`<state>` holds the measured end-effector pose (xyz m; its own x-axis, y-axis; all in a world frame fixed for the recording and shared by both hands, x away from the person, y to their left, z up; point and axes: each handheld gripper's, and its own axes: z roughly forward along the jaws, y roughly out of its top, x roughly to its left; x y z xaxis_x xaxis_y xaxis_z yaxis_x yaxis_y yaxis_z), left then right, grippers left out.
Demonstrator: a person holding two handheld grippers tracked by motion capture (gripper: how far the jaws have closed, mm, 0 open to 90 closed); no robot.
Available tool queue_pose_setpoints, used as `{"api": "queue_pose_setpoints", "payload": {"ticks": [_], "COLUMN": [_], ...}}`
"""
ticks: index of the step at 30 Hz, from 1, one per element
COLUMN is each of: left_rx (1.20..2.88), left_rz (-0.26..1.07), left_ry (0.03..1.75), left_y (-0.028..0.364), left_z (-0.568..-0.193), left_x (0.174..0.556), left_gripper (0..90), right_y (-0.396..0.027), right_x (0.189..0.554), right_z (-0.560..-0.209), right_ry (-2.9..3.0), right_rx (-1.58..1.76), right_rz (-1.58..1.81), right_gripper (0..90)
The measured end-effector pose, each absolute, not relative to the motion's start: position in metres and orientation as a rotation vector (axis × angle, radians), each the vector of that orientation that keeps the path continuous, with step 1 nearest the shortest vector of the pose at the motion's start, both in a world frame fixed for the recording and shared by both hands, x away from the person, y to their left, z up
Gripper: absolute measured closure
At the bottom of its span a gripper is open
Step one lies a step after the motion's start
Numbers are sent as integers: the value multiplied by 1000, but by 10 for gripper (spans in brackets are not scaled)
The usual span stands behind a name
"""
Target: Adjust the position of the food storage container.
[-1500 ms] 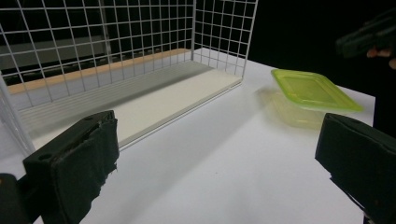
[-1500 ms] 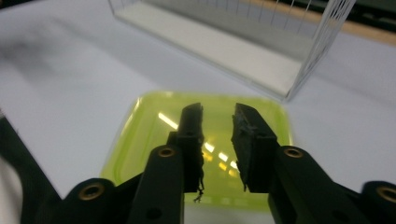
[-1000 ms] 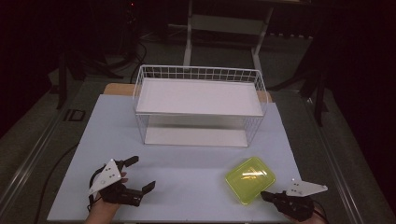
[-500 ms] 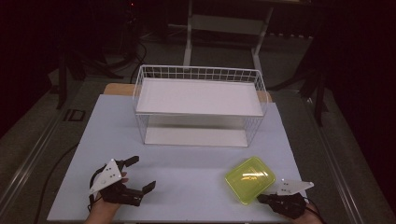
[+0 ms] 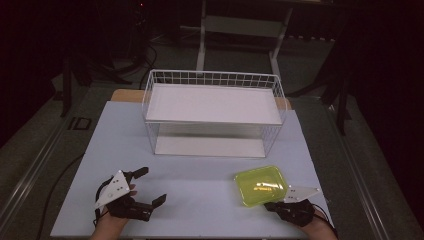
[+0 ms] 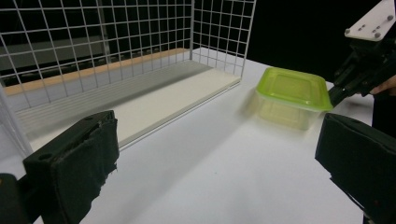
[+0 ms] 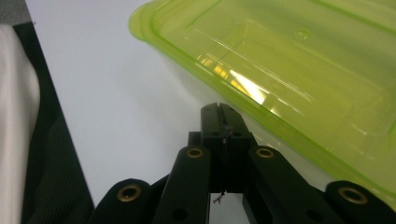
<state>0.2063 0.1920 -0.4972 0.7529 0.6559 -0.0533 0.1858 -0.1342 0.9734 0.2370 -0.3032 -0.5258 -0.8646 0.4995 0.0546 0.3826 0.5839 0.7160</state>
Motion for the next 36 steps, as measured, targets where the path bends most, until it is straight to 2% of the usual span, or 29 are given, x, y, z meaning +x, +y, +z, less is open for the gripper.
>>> {"api": "queue_pose_setpoints", "payload": {"ticks": [9,17,24,30,36], "left_rx": [1696,1694,1692,1694,1692], "left_rz": [461,469,467,463,467], "left_ry": [671,673,678,677,681], "left_y": [192,192,192,192,194], "left_z": [-498,-497,-497,-498,-498], "left_x": [206,205,206,206,206], "left_gripper": [3,3,3,3,3], "right_y": [-298,-347,-369,-355,-338], "right_x": [241,235,251,272,276], "right_z": [-528,-524,-527,-532,-533], "right_ry": [2678,2584,2486,2495,2547], "right_rx": [725,838,952,938,891], "right_rz": [1131,1068,1035,1019,1005], "right_gripper": [899,899,900,900,900]}}
